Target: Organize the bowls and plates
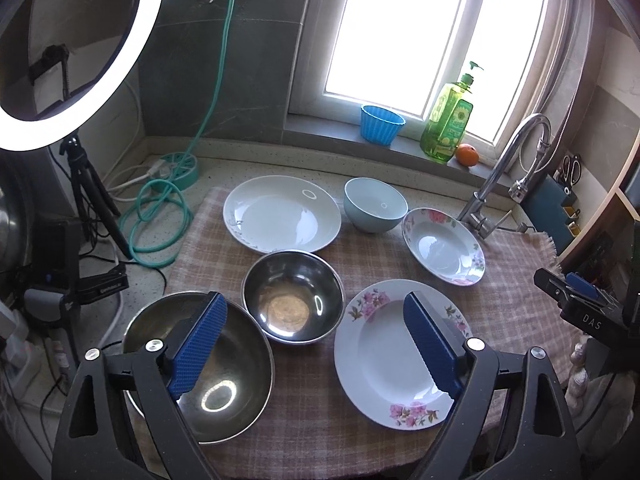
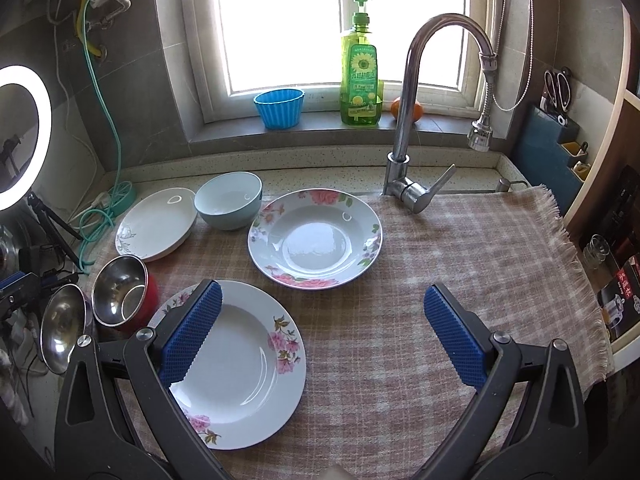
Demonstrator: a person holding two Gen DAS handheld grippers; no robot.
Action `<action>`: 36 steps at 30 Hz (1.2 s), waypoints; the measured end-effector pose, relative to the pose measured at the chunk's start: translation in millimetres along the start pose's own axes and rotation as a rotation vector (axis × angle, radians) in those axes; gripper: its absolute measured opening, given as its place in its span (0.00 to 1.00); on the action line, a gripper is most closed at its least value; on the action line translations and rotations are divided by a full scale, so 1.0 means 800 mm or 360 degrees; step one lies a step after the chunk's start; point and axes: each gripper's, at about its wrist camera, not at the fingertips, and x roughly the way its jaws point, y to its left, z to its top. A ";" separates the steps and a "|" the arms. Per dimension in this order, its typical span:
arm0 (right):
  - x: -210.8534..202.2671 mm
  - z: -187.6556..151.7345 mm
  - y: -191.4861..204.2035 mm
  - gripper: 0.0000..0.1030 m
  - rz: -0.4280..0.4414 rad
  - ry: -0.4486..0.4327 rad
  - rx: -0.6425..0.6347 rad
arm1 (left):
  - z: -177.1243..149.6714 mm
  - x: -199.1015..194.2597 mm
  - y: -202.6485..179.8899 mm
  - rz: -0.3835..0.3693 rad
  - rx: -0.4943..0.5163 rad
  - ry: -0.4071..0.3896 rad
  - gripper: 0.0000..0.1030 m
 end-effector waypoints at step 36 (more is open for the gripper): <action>0.144 -0.068 -0.030 0.20 0.0528 0.0740 0.0182 | -0.083 0.111 -0.003 -0.0192 -0.0452 0.0514 0.30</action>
